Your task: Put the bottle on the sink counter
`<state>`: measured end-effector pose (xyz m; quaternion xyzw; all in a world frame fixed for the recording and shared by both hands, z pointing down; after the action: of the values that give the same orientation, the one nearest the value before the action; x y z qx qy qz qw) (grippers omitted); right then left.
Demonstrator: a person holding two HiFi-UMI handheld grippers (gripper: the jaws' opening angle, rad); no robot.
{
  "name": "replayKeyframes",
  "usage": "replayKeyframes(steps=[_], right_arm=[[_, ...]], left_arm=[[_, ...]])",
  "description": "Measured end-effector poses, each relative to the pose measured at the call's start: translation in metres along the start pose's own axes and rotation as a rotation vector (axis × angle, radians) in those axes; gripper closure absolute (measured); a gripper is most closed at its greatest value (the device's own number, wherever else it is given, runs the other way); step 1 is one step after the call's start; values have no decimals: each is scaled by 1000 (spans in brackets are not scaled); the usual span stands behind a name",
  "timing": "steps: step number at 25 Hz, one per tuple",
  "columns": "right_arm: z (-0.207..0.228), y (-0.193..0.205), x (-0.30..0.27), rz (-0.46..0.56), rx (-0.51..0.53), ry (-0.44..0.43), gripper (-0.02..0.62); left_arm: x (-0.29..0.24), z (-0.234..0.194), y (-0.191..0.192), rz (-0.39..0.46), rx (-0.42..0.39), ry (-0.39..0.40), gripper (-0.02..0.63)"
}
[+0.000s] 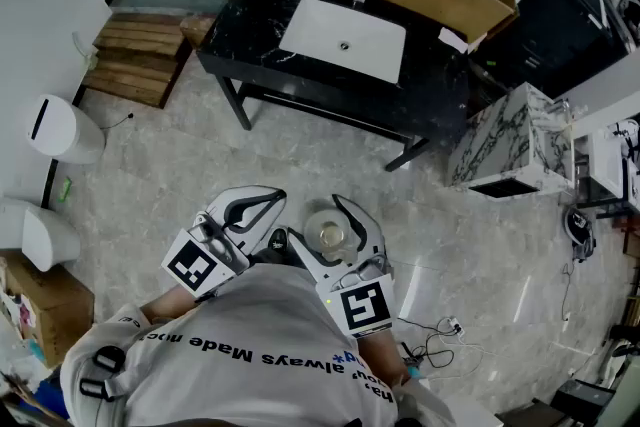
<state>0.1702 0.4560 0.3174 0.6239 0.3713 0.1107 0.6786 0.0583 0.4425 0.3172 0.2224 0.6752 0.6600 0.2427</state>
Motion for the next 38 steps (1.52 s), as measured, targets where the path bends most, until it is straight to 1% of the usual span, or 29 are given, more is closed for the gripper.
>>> replayKeyframes(steps=[7,17,20,23,26,29,32,35,38], right_arm=[[-6,-8,-13,12,21,-7,259],[-29,-23,-49,1,33,-1,259],[-34,-27,-59,14,44,-1,259],[-37,-29,-66,-10,41,-8,259],[-36,-28,-74,1,40,-11,259],[-33,-28,-81,-16,39,-20,259],[-27,-29,-90,2,40,-24,259],[-17,-33,-99,-11,37,-29,259],[-1,-35,-107,-1,36,-28,259]], left_arm=[[8,-11,2,11,4,-6,603],[45,-41,4,13,3,-14,604],[55,-49,4,22,10,-21,604],[60,-55,8,17,23,-22,603],[59,-62,10,16,30,-24,604],[58,-68,12,15,35,-29,604],[53,-77,13,14,36,-34,604],[44,-87,13,11,34,-31,604],[29,-99,14,7,35,-29,604]])
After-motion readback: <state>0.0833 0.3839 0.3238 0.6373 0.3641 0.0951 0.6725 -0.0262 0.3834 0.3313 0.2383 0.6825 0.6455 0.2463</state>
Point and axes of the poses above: the fingertips, and each gripper's own axes: x backward along the fingers, z to its right, y out of its underside, the point moved 5 cm from there along x, backward along the fingers, and after that the axes turned 2 degrees about -z, right-handed, at the moved point
